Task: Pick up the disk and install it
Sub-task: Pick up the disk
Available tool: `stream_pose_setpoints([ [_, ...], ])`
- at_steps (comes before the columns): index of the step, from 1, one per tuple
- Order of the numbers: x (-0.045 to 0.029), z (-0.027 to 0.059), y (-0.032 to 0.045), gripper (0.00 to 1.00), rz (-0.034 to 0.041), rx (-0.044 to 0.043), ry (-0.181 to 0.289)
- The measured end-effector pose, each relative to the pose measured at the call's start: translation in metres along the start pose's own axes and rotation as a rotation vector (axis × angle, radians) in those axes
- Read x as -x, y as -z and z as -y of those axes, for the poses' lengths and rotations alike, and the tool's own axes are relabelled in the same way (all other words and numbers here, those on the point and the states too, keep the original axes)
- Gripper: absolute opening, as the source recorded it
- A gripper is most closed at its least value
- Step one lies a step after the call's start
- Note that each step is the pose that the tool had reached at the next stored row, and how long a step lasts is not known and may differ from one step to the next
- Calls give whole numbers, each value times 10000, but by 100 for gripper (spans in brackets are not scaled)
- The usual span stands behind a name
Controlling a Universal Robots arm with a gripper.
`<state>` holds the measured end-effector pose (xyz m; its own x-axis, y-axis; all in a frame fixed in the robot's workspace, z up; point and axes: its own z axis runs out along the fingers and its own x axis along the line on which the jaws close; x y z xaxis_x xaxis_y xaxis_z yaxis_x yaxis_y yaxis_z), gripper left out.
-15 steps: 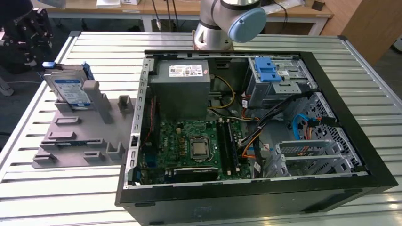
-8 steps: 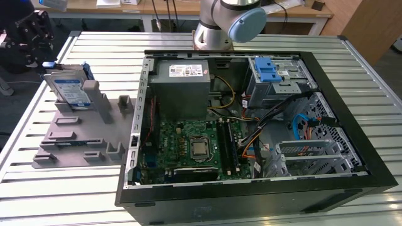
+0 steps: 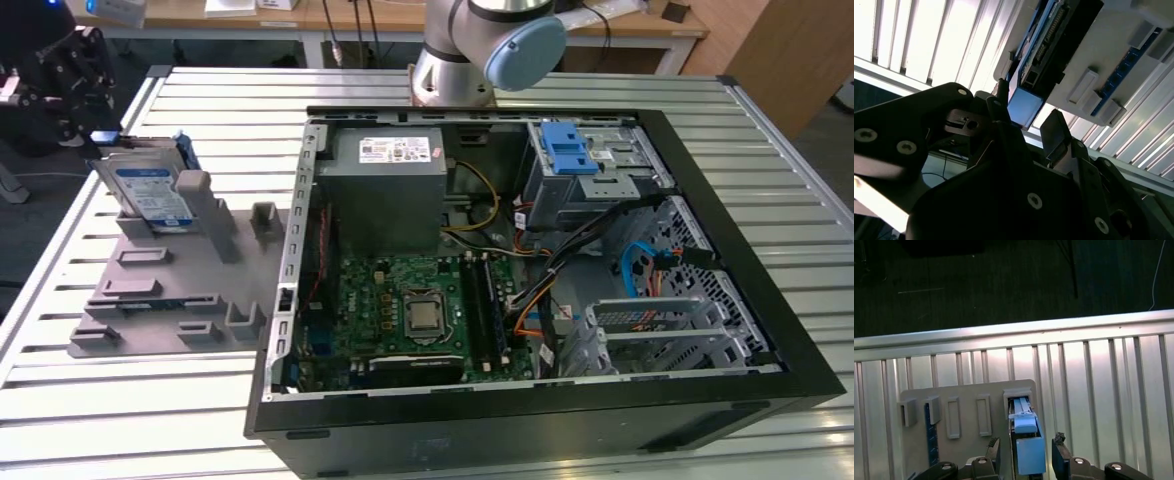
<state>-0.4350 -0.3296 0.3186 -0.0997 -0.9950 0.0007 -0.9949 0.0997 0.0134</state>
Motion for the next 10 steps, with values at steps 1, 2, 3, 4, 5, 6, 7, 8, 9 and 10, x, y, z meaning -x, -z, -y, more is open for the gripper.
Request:
stream_pose_setpoints([
  [1, 0, 0, -7, 53, 0, 0, 19],
  [2, 0, 0, -14, 53, -1, 0, 33],
  [3, 0, 0, -21, 53, 0, -2, 42],
  [4, 0, -1, -26, 53, 0, -4, 51],
  [5, -1, -2, -31, 53, -1, -5, 58],
  [6, -1, -3, -36, 53, -1, -6, 64],
  [7, -1, -4, -40, 53, -1, -9, 71],
  [8, -1, -5, -46, 53, 0, -12, 76],
  [9, -1, -5, -51, 53, 1, -14, 82],
  [10, -1, -6, -57, 53, 0, -15, 89],
])
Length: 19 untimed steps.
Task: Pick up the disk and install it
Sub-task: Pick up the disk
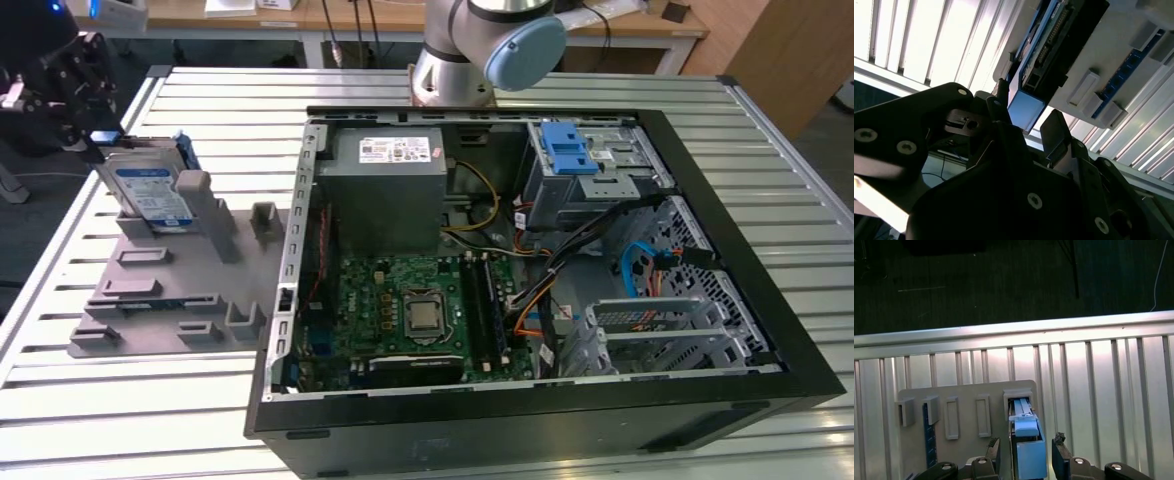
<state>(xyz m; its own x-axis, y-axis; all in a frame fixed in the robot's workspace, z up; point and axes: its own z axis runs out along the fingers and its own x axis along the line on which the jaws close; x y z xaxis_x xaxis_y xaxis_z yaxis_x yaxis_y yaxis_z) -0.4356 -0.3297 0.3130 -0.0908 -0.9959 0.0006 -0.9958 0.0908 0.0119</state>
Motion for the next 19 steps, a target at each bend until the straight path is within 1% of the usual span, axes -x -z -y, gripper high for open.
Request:
stream_pose_setpoints([
  [19, -2, 0, -122, 53, -2, -3, 188],
])
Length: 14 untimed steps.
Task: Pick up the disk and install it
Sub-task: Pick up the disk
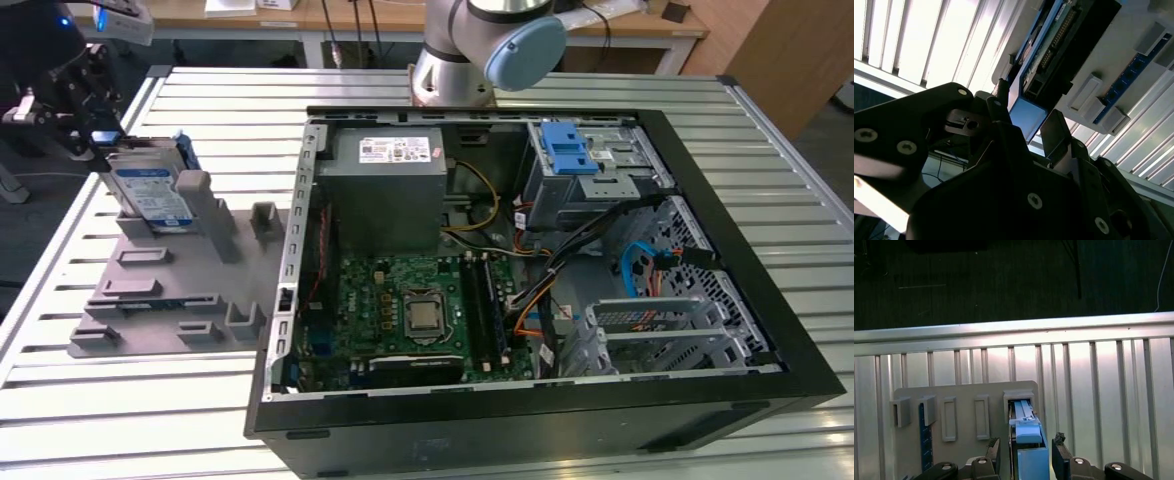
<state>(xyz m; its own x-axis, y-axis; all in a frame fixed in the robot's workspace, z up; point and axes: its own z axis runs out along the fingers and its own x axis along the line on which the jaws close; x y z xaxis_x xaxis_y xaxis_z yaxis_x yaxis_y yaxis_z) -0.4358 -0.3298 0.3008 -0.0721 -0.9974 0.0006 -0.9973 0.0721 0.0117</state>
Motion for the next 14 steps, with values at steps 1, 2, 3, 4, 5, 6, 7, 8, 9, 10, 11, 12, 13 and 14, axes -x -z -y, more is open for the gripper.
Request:
stream_pose_setpoints([
  [1, 0, 0, -7, 53, 0, 0, 7],
  [2, 0, 0, -15, 53, 0, 0, 15],
  [3, 0, 0, -22, 53, 0, 0, 22],
  [4, 0, 0, -29, 53, 0, 0, 29],
  [5, 0, 0, -36, 53, 0, 0, 35],
  [6, -1, -1, -41, 53, -1, -1, 42],
  [7, -1, -2, -45, 53, 0, -5, 55],
  [8, -1, -4, -48, 53, 0, -11, 67],
  [9, -1, -5, -52, 53, 0, -15, 89],
  [10, -1, -7, -56, 53, -1, -17, 115],
  [11, -1, -7, -60, 53, -1, -19, 150],
  [12, -1, -8, -63, 53, -1, -20, 197],
  [13, -1, -9, -67, 53, -1, -24, 246],
  [14, -1, -10, -71, 53, -1, -26, 286],
])
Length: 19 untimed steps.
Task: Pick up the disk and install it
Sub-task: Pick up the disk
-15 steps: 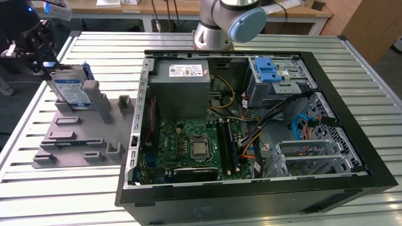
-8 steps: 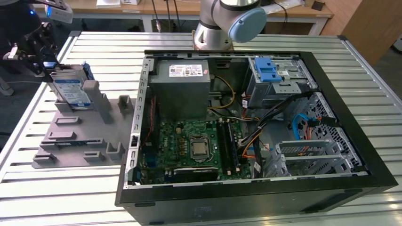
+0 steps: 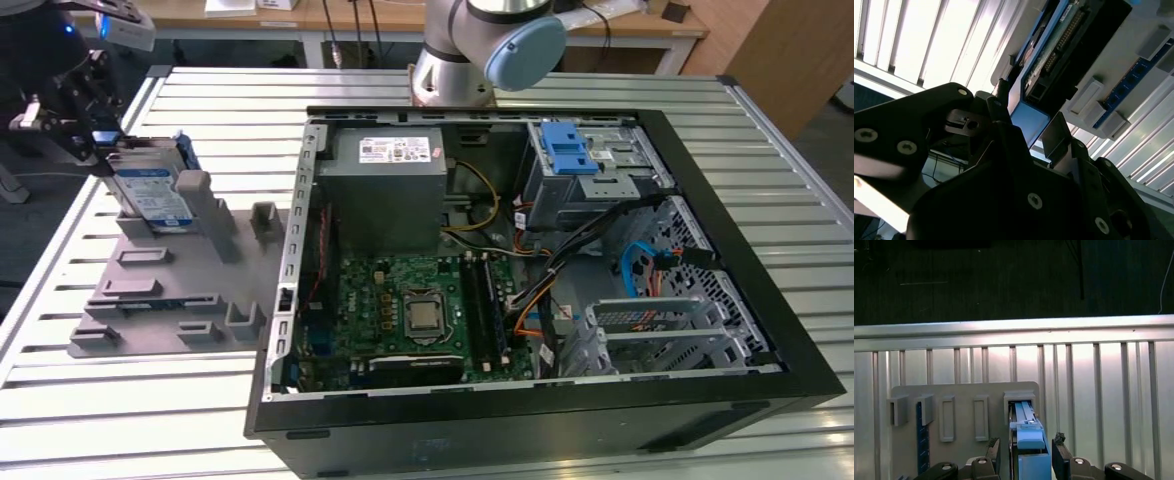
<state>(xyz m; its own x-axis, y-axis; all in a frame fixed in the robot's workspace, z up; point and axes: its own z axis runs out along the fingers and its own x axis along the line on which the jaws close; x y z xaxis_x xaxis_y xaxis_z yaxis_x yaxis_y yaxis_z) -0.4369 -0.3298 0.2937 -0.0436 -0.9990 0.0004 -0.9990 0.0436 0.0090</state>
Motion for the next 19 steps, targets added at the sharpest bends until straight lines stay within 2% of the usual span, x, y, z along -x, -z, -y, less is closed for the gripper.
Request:
stream_pose_setpoints([
  [9, 0, -4, -36, 52, -4, -1, 34],
  [10, 2, -4, -38, 45, -12, -4, 33],
  [18, 4, -4, -38, 43, -45, -4, 34],
  [19, 4, -4, -39, 37, -46, -4, 33],
])
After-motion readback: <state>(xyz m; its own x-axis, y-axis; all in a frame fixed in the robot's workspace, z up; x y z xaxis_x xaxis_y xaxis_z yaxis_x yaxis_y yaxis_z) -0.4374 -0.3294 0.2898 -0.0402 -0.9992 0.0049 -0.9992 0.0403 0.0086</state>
